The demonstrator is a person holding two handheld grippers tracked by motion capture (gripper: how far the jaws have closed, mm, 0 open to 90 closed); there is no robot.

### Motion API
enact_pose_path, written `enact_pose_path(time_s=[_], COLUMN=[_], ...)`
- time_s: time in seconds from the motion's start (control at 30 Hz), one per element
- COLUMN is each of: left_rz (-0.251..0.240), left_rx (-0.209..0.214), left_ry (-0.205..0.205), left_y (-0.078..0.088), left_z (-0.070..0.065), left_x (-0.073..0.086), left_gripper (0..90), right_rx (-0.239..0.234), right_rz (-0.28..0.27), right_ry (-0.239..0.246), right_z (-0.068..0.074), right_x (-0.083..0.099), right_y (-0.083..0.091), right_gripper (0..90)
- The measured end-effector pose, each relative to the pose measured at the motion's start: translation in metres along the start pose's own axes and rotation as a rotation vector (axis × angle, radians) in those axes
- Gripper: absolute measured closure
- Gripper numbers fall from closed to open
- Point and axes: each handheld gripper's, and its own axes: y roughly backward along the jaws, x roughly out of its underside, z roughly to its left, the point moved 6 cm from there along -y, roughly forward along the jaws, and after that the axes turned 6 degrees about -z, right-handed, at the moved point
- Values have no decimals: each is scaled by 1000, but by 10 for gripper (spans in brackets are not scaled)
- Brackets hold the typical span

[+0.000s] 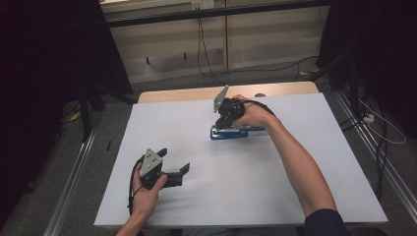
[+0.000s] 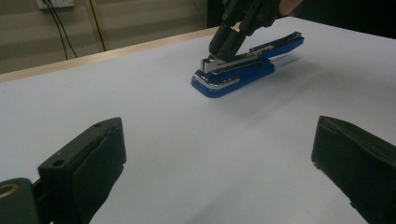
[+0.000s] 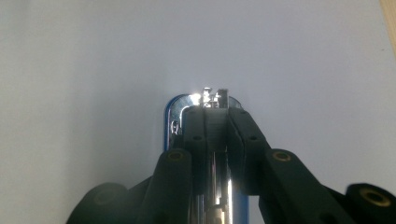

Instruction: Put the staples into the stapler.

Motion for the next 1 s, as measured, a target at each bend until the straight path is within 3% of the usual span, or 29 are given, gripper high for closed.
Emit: enact_pose_path(time_s=[0.47, 1.0], left_rz=[1, 2], left_rx=[-1, 0], left_ry=[1, -3], left_y=[0, 0], left_z=[0, 0], left_x=[0, 0], left_gripper=[31, 31], right_rx=[4, 23], right_rz=[10, -30], right_ry=[13, -42], right_z=[0, 0], right_x=[0, -2], right_y=[3, 8], right_gripper=[791, 749])
